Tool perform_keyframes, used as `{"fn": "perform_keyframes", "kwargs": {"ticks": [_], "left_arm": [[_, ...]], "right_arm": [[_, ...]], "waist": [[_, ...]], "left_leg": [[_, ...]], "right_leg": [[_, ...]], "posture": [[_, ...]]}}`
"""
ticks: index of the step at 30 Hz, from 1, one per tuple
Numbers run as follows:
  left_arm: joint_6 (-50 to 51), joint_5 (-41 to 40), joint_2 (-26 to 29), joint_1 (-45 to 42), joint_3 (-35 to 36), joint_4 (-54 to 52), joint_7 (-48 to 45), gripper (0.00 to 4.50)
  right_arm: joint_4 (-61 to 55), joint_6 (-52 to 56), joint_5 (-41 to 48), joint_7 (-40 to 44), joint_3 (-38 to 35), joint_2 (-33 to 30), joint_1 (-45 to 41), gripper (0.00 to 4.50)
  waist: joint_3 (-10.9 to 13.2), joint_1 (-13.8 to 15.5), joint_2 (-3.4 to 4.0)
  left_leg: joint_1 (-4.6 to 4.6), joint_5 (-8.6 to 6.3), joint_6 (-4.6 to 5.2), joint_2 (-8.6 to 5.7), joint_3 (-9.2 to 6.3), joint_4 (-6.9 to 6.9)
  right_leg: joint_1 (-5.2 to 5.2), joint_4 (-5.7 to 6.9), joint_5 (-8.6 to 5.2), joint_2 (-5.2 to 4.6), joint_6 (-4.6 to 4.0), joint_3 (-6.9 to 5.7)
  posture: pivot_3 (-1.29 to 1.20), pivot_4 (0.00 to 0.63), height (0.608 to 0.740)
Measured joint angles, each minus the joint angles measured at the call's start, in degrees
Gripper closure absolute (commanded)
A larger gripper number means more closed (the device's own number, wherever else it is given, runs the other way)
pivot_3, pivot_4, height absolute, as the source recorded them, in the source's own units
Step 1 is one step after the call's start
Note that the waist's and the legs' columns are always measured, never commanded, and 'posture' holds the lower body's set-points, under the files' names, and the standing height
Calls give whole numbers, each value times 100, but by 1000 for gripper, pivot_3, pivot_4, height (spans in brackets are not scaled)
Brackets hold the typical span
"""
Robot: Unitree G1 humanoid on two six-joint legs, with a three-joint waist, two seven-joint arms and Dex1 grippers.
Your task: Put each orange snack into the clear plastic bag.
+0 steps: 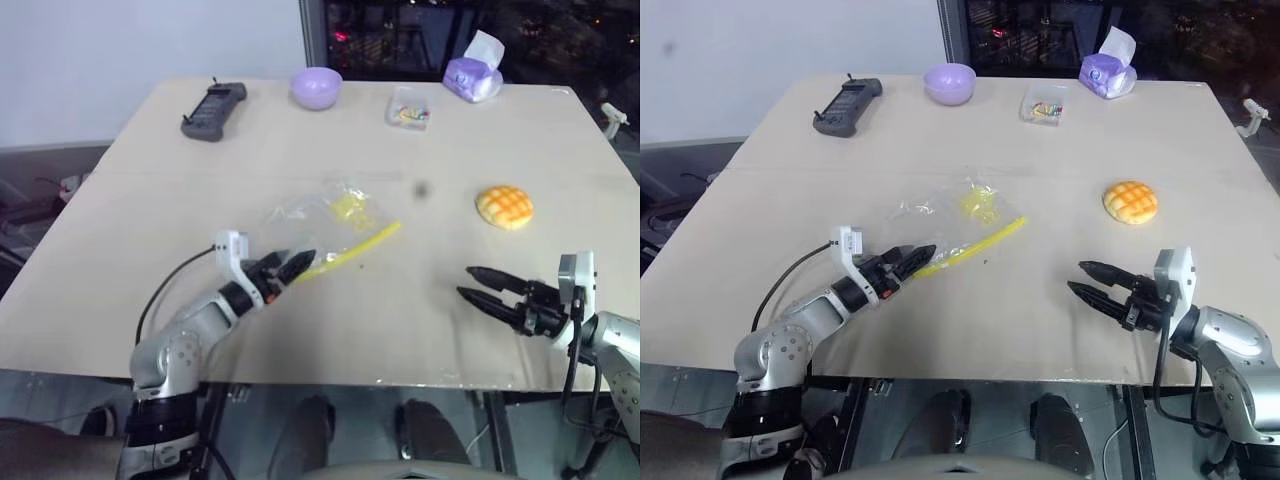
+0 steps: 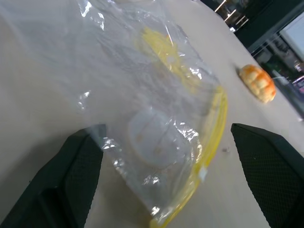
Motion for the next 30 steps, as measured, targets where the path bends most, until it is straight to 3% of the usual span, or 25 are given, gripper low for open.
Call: {"fn": "perform_keyframes", "kwargs": {"ticks": [2, 5, 10, 17, 22, 24, 26, 30], "left_arm": [[329, -326, -239, -15, 136, 17, 194, 1255], [977, -909, -714, -28, 212, 19, 666, 2700], [1742, -2073, -1147, -415, 704, 148, 1636, 4449], [2116, -3627, -1257, -626, 963, 385, 3014, 4449], [2101, -4323, -1199, -635, 982, 482, 3400, 4449], [2055, -4957, -1129, -635, 916, 485, 3619, 4449], [1854, -5922, -908, -584, 686, 488, 3921, 4449], [1753, -6646, -782, -565, 420, 466, 3964, 4449]], "right_arm": [[-1, -2, -20, -20, 0, 5, 14, 2658], [-1, -133, -251, -180, 58, 88, -25, 2658], [56, -250, -738, -405, 312, 124, -215, 2658], [232, -399, -1179, -617, 677, 287, -513, 2658], [310, -432, -1424, -747, 789, 305, -622, 2658], [426, -538, -1838, -929, 1023, 314, -813, 2658], [985, -949, -2805, -1399, 1492, 423, -1366, 2658], [1816, -1483, -3913, -2093, 2016, 610, -2080, 2658]], "waist": [[-3, -3, 5], [0, -11, 0], [2, -31, -4], [6, -31, -9], [7, -31, -11], [7, -36, -11], [12, -59, -20], [13, -35, -21]], "left_leg": [[0, 0, 0, -2, -1, 2], [-7, 0, 0, -3, -10, 8], [-7, 0, -1, 0, -15, 11], [-10, 0, -1, -2, -15, 12], [-10, 1, -2, -2, -14, 12], [-9, 1, -2, -2, -13, 12], [-8, 2, -5, 2, -10, 12], [-10, 15, -26, -4, -8, 12]], "right_leg": [[1, 0, 0, -3, 0, -1], [1, 0, 0, -2, 0, -9], [0, 5, 0, 2, 0, -13], [-1, 1, 0, 0, 0, -10], [-2, 1, 0, 0, 0, -10], [-3, 3, 0, 0, -1, -8], [-7, 5, 1, 2, -1, -4], [-10, 4, 1, 0, -2, -2]], "posture": [[0, 150, 740], [0, 150, 740], [0, 150, 740], [0, 150, 740], [0, 150, 740], [0, 150, 740], [0, 150, 740], [0, 150, 740]]}}
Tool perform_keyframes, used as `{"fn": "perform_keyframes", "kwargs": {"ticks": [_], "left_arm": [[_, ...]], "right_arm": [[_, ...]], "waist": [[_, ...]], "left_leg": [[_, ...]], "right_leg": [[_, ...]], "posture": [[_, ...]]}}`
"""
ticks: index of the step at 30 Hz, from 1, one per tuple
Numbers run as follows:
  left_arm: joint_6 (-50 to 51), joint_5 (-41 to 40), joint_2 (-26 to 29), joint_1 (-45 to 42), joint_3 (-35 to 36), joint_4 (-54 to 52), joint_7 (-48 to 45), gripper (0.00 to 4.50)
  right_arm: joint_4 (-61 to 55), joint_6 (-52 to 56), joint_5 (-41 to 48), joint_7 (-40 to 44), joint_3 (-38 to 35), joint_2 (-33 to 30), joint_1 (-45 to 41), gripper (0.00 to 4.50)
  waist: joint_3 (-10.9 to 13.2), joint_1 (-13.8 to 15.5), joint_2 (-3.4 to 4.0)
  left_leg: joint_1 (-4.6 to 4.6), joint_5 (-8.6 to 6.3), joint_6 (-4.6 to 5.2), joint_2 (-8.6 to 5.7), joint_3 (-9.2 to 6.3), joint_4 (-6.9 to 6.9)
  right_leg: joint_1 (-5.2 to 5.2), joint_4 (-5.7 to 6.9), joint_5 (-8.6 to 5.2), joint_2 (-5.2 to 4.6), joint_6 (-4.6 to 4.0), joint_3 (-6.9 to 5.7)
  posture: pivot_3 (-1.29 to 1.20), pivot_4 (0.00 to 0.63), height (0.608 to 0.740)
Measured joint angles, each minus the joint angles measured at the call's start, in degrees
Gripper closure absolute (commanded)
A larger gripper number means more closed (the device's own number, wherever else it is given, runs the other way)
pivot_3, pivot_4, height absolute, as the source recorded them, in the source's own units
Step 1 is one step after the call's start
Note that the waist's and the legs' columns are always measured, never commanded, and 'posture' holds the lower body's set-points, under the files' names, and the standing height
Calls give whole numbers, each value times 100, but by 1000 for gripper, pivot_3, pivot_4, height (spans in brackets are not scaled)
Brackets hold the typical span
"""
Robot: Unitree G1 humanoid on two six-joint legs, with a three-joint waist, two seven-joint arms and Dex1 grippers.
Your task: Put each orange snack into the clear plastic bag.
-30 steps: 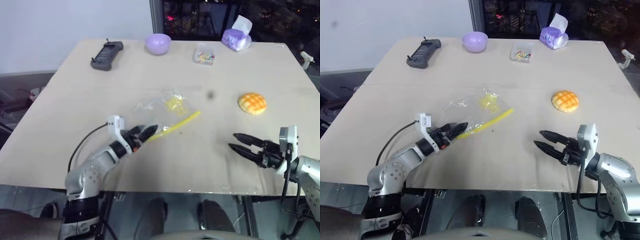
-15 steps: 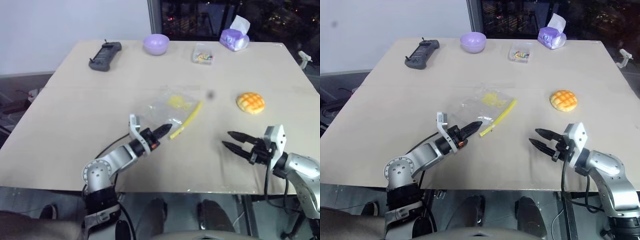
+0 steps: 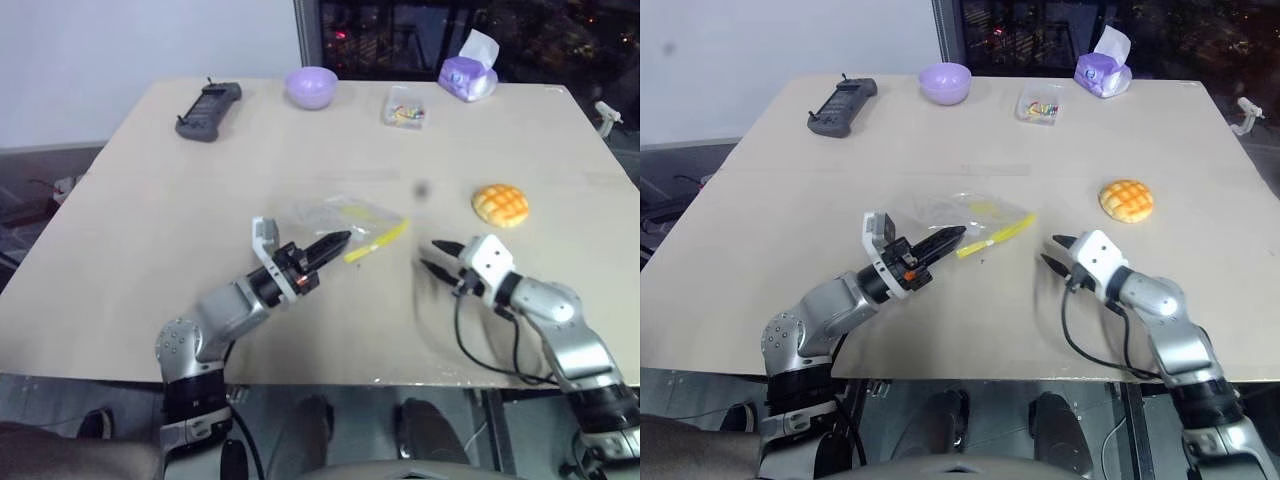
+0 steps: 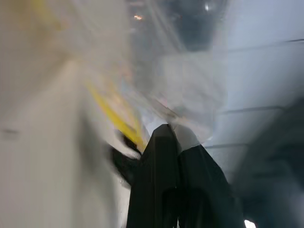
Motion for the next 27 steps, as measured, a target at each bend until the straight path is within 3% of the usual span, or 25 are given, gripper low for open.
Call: {"fn": "perform_keyframes", "kwargs": {"ticks": [7, 12, 16, 26, 27], "left_arm": [[104, -93, 152, 117, -335, -55, -341, 4449], [103, -95, 222, 125, -368, -73, -422, 4449], [103, -95, 287, 129, -433, -117, -498, 4500], [-13, -95, 838, 354, -728, -470, -767, 4500], [-58, -81, 904, 356, -727, -527, -813, 4247]], "right_arm": [[1259, -979, -1270, -988, 459, 221, -1050, 2658], [1730, -1507, -1330, -1104, 518, 370, -1334, 2658], [1832, -1824, -1303, -1018, 630, 434, -1347, 4334], [1925, -2016, -1225, -924, 651, 459, -1349, 4430], [1922, -2005, -1223, -921, 648, 456, -1349, 4479]], "waist": [[1, 2, -2], [3, -4, -4], [3, -5, -4], [5, -11, -3], [5, -11, -3]], "left_leg": [[-9, 2, -4, -1, 1, -2], [-9, 2, -3, 0, 1, -3], [-9, 2, -3, 0, 1, -3], [-8, 1, -2, 0, 0, -4], [-8, 1, -2, 0, 0, -4]], "right_leg": [[-4, -6, -1, 0, -1, 1], [-4, -6, -1, 1, -1, 1], [-4, -6, -1, 1, -1, 1], [-6, -5, -1, 0, -2, 2], [-6, -5, -1, 0, -2, 2]], "posture": [[0, 150, 740], [0, 150, 740], [0, 150, 740], [0, 150, 740], [0, 150, 740]]}}
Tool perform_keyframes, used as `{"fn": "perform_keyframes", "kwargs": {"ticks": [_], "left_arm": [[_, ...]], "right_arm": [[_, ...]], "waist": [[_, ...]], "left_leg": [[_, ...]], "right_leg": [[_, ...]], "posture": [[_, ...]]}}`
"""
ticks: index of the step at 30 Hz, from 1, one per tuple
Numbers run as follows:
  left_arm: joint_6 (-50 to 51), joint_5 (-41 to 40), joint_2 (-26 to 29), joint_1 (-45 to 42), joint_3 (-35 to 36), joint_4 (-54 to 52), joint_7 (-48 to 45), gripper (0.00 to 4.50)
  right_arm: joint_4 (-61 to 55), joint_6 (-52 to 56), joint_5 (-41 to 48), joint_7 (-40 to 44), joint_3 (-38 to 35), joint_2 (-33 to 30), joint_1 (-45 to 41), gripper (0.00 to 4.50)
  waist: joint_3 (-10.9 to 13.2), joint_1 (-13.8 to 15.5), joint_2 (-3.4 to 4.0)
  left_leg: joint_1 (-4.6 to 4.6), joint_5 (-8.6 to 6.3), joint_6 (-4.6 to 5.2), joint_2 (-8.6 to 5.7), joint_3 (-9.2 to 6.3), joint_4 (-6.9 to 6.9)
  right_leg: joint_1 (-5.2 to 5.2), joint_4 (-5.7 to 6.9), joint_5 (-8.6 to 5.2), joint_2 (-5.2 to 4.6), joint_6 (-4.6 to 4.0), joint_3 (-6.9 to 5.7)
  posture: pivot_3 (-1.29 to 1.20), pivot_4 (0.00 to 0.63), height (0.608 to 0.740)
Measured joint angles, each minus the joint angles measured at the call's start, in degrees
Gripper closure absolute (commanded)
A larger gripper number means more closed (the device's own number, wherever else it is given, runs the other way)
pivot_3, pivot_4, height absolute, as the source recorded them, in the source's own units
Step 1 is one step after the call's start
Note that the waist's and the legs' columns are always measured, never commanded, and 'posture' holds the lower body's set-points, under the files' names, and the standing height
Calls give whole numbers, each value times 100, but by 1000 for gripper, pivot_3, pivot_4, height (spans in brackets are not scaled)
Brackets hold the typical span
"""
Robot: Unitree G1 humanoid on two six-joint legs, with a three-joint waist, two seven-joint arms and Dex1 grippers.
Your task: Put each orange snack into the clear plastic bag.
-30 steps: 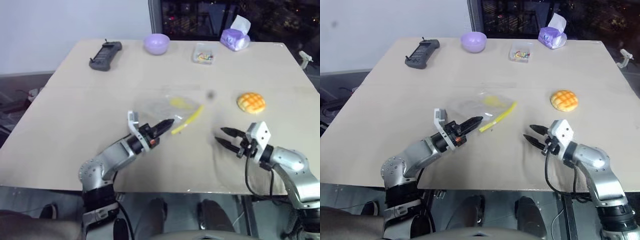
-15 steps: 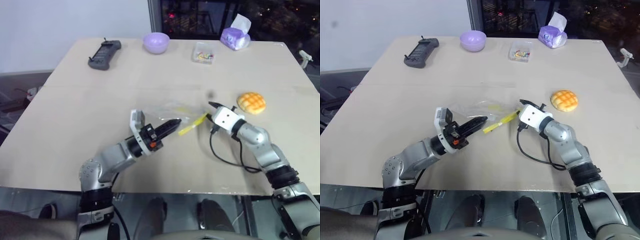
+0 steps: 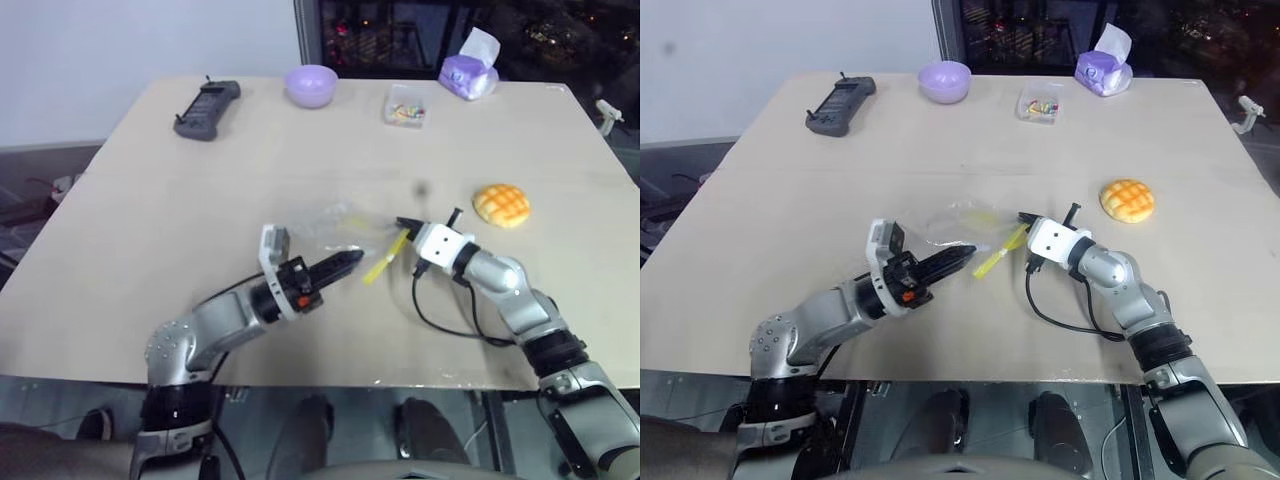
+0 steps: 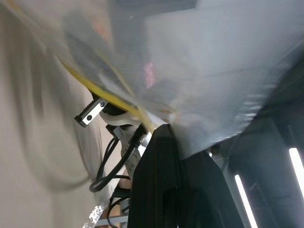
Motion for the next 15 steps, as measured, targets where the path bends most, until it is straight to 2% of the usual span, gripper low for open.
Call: {"fn": "perform_keyframes", "kwargs": {"ticks": [2, 5, 8, 10, 11, 12, 13, 14, 15], "left_arm": [[-145, 373, 307, 21, 56, -194, -369, 3679], [-267, 1119, 964, -39, 263, -257, -980, 2250], [-341, 1562, 1226, -120, 287, -249, -1427, 2250], [-347, 2042, 1630, -144, 279, -309, -2199, 2250], [-505, 2563, 1978, -202, 284, -436, -2850, 2250], [-684, 2845, 2080, -305, 309, -521, -3151, 2250], [-796, 3027, 2122, -376, 305, -561, -3282, 2250], [-1185, 3731, 2188, -636, 128, -583, -3463, 2250], [-1360, 4024, 2200, -780, 62, -582, -3496, 2250]], "right_arm": [[-15, 131, -188, -123, -5, -84, -50, 4500], [-180, 602, -530, -331, -131, -162, -303, 4500], [-410, 807, -750, -399, -151, -146, -490, 4500], [-658, 1152, -1157, -466, -76, -148, -564, 4500], [-809, 1804, -1740, -474, 47, -159, -618, 4500], [-828, 2129, -2018, -470, 66, -169, -630, 4500], [-840, 2299, -2146, -465, 89, -169, -644, 4500], [-872, 2631, -2411, -422, 164, -169, -708, 4500], [-895, 2736, -2508, -404, 227, -155, -790, 4500]], "waist": [[1, 0, 1], [4, -20, 3], [6, -19, 0], [9, -23, -4], [12, -24, -5], [13, 4, -3], [13, 14, -4], [18, 30, -7], [22, 26, -7]], "left_leg": [[-1, 0, 0, 0, 5, -5], [0, 1, -1, 2, 10, -16], [-2, 1, -2, 2, 10, -26], [-6, 2, -3, 2, 13, -37], [-8, 2, -4, 2, 14, -43], [-8, 3, -4, 2, 13, -46], [-10, 3, -4, 2, 12, -46], [-12, 3, -5, 2, 10, -46], [-13, 4, -6, 1, 10, -46]], "right_leg": [[-8, 2, 0, 1, -1, 4], [-18, 5, 0, 5, -2, 10], [-20, -2, 0, 5, -2, 9], [-26, -11, -1, 5, -3, 10], [-29, -17, -2, 5, -3, 9], [-27, -25, -2, 3, -4, 8], [-28, -28, -2, 3, -4, 6], [-27, -29, -1, 2, -4, 2], [-28, -31, -1, 2, -3, 2]], "posture": [[0, 150, 740], [0, 150, 740], [0, 150, 740], [0, 150, 740], [0, 150, 740], [0, 150, 740], [0, 150, 740], [0, 150, 740], [0, 150, 740]]}}
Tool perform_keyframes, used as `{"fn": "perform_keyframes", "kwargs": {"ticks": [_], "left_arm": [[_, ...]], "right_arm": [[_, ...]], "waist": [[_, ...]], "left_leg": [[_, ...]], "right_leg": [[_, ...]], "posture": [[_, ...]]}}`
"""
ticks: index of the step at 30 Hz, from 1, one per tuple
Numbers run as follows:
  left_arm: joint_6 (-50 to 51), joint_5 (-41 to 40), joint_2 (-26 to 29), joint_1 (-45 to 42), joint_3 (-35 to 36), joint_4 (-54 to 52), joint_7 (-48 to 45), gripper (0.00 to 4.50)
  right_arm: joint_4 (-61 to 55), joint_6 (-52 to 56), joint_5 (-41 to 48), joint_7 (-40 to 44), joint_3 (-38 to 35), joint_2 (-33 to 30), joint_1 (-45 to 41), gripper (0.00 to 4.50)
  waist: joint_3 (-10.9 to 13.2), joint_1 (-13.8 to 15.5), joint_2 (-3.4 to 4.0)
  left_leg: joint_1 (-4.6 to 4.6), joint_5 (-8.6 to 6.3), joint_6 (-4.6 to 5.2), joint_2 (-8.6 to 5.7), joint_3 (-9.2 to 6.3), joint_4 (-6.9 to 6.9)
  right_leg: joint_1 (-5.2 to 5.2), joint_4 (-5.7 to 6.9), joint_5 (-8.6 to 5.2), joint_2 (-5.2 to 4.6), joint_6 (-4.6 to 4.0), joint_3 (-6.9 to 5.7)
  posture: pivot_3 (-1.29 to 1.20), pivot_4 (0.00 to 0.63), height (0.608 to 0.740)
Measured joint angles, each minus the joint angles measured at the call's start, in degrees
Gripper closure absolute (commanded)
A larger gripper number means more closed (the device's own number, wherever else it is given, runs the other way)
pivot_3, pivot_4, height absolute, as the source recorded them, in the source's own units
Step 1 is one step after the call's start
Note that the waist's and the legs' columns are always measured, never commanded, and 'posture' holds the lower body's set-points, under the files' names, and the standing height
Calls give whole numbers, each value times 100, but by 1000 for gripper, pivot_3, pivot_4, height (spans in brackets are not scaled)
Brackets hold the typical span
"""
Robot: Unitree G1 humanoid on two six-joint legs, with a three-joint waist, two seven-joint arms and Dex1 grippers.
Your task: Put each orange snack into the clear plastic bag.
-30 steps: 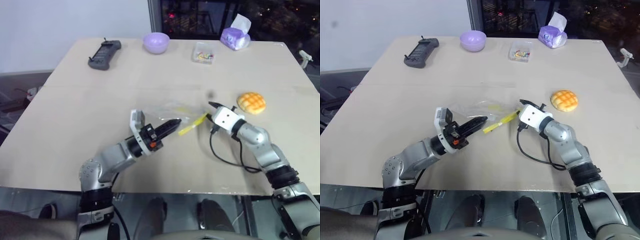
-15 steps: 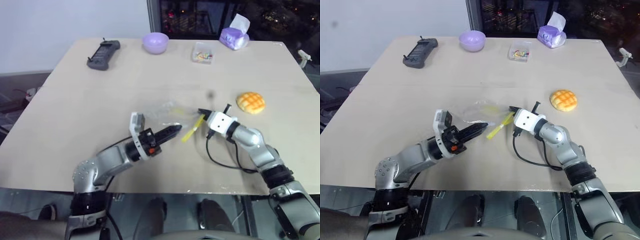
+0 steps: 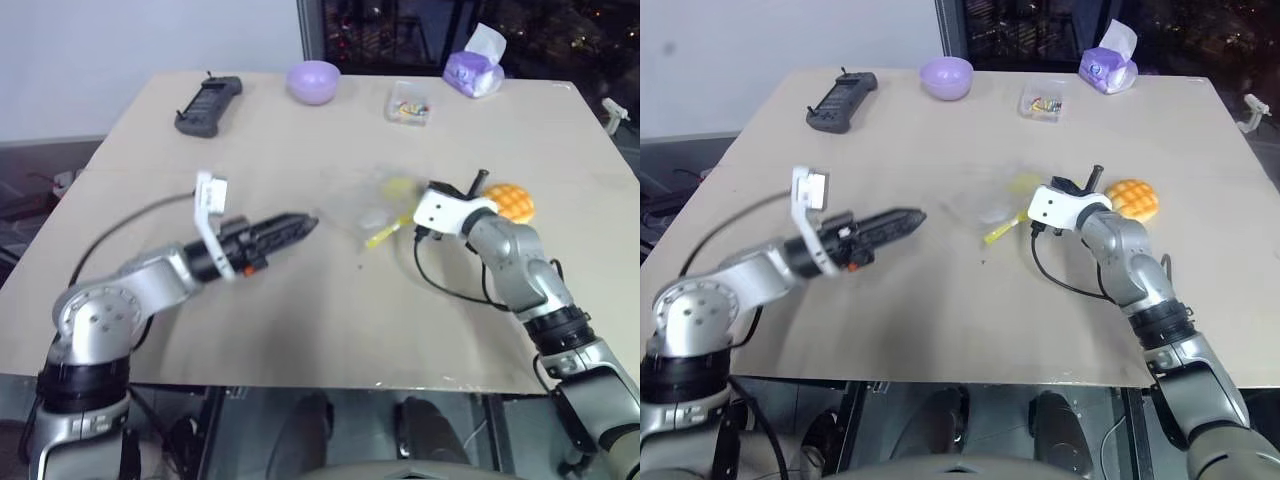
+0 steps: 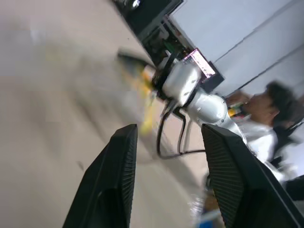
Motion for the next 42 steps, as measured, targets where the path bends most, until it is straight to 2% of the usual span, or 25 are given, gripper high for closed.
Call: {"fn": "perform_keyframes", "kwargs": {"ticks": [1, 2, 3, 5, 6, 9, 11, 13, 16, 18, 23, 35, 42], "left_arm": [[-820, 1254, -43, -372, -486, -22, -115, 2250], [-851, 1291, -47, -379, -509, -22, -114, 2250], [-1515, 2447, -63, -551, -1091, 12, -49, 2250], [-2282, 3649, -100, -771, -1787, 47, 20, 2250], [-3022, 4705, -111, -929, -2372, 175, 69, 2250], [-4125, 6228, -246, -1013, -3109, 580, 183, 2250], [-4638, 7173, -571, -1122, -3315, 1138, 577, 2250], [-4895, 7600, -738, -1172, -3366, 1361, 766, 2250], [-5114, 8166, -827, -1267, -3384, 1616, 995, 2250], [-5178, 8621, -931, -1281, -3383, 1769, 1243, 2250], [-5303, 9153, -1284, -1279, -3328, 1898, 1593, 2250], [-5619, 9475, -1504, -1325, -3258, 2558, 1649, 2250], [-5838, 9477, -1691, -1430, -3203, 2877, 1684, 2250]], "right_arm": [[-146, 308, -287, 57, 86, 73, -235, 4500], [-147, 322, -293, 57, 89, 75, -244, 4500], [-17, 712, -495, 90, 139, 212, -374, 4500], [230, 1144, -664, 94, 207, 474, -613, 4500], [406, 1431, -760, 83, 306, 722, -809, 4500], [689, 1872, -867, 32, 458, 1080, -1166, 4500], [1250, 2334, -948, -213, 458, 1393, -1569, 4500], [1440, 2518, -962, -371, 481, 1532, -1744, 4500], [1599, 2750, -913, -519, 467, 1656, -1821, 4500], [1651, 2891, -835, -570, 450, 1726, -1852, 4500], [1642, 3006, -728, -570, 475, 1746, -1856, 4500], [1485, 3007, -672, -557, 576, 1765, -1856, 4500], [1343, 3010, -641, -551, 628, 1785, -1856, 4500]], "waist": [[2, -39, 0], [3, -42, -1], [3, -49, -2], [7, -40, -3], [7, -54, -2], [7, -80, -1], [7, -99, -1], [6, -112, -2], [6, -151, -2], [6, -179, -1], [6, -191, 0], [5, -197, 0], [5, -192, 0]], "left_leg": [[1, 0, -1, 2, 7, -4], [-1, 0, -1, 3, 7, -5], [0, 0, -1, 2, 7, -13], [-6, 0, -2, 3, 6, -14], [-4, 0, -2, 3, 12, -16], [-11, 0, -1, 3, 18, -31], [-51, 1, -1, 2, 14, -22], [-124, 3, -4, -3, 13, 7], [-165, 5, -5, -4, 16, 14], [-171, 5, -6, -6, 16, 18], [-170, 6, -7, -5, 14, 19], [-169, 6, -7, -6, 12, 39], [-168, 6, -7, -8, 9, 83]], "right_leg": [[0, -7, 0, -1, 0, 8], [0, -9, 0, -1, 0, 7], [0, -18, 0, 1, 0, 5], [-3, -23, 2, 3, -1, 4], [-3, -23, 2, 3, -1, 10], [-18, -29, 2, 1, -1, 14], [-62, -15, 2, 2, 0, 11], [-144, 33, 3, -2, 0, 12], [-183, 41, 3, -5, 1, 12], [-189, 45, 3, -6, 1, 13], [-190, 50, 3, -4, 1, 12], [-190, 72, 3, -3, 1, 12], [-190, 125, 3, -3, 1, 12]], "posture": [[0, 150, 740], [0, 150, 740], [0, 150, 740], [0, 150, 740], [0, 150, 740], [0, 150, 740], [0, 150, 740], [0, 150, 740], [0, 150, 740], [0, 150, 740], [0, 150, 740], [0, 150, 740], [0, 150, 740]]}}
